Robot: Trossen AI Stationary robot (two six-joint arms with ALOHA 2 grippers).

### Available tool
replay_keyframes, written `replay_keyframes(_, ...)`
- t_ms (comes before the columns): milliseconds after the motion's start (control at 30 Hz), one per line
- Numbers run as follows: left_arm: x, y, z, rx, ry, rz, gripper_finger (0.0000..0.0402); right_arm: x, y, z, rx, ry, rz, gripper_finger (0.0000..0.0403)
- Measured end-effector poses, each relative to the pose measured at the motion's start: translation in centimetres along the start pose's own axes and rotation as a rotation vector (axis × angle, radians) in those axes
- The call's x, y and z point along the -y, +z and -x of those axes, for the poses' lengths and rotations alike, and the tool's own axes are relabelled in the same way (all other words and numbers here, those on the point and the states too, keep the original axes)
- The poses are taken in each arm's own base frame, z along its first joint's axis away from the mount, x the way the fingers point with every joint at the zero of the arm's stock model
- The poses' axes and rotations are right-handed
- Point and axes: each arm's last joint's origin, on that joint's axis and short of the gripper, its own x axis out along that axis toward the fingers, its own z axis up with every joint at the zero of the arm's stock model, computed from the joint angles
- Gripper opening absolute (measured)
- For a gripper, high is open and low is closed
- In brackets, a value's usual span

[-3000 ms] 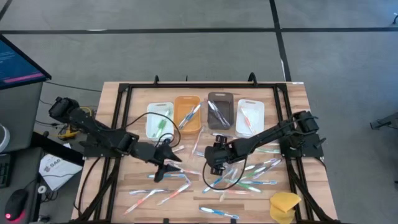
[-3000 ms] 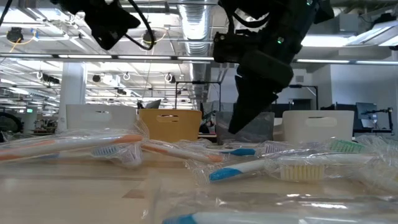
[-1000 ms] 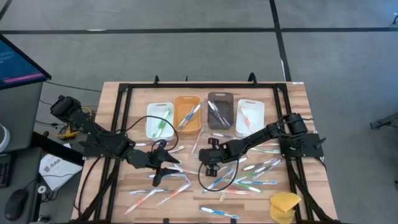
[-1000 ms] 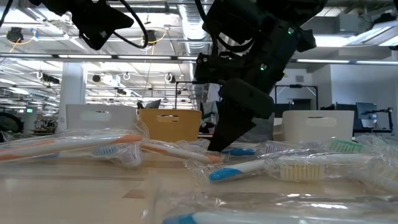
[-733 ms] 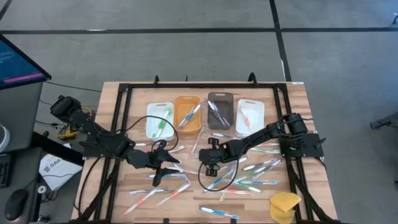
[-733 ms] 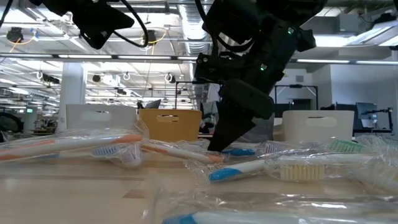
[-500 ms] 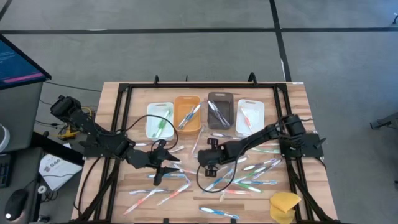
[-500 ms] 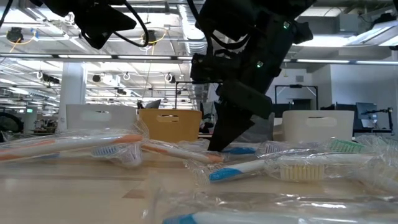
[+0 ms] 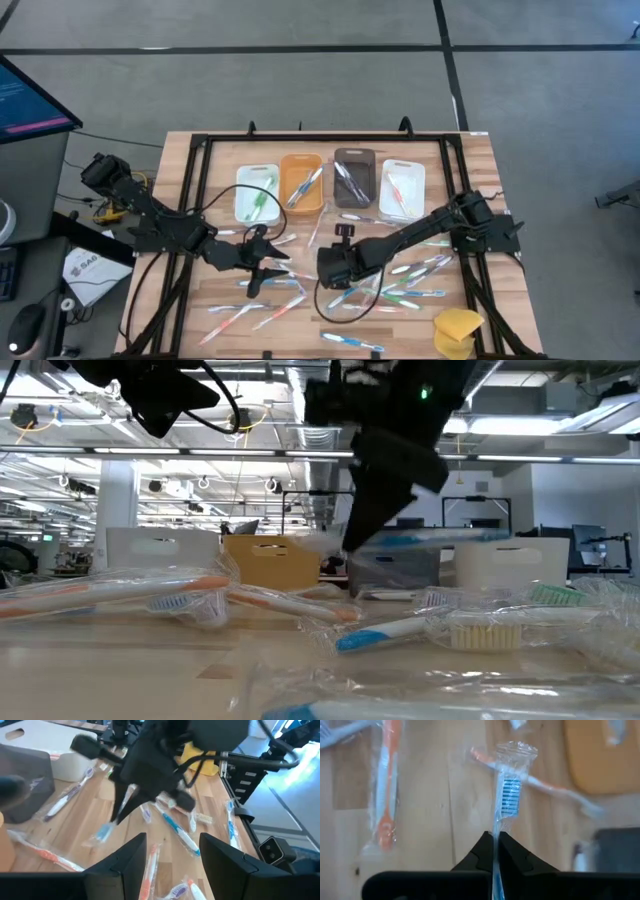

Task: Pick & Place Toothbrushes
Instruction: Put the blue toothbrush into the orange bin

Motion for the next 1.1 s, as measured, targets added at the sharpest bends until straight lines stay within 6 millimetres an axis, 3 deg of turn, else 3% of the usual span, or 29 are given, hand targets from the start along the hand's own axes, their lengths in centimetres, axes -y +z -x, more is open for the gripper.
replay_keyframes(400,0.0,0.0,0.0,0.0,0.0,-0.046,0.0176,-3.4,2.8,9.7,0.203,-0.112,0.064,0.0002)
replay_keyframes(567,-0.1,0.1,0.0,0.013,0.035,-0.06,0.0176,-4.5,3.2,12.8,0.332,-0.196,0.05,0.0002)
replay_keyframes(867,0.2,1.3,-0.2,0.155,0.089,-0.191,0.0176,-6.7,4.2,15.8,0.554,-0.28,0.095,0.0002)
replay_keyframes(1100,1.2,0.9,-2.3,0.251,0.07,-0.303,0.0176,-7.5,5.4,17.1,0.67,-0.264,0.122,0.0002)
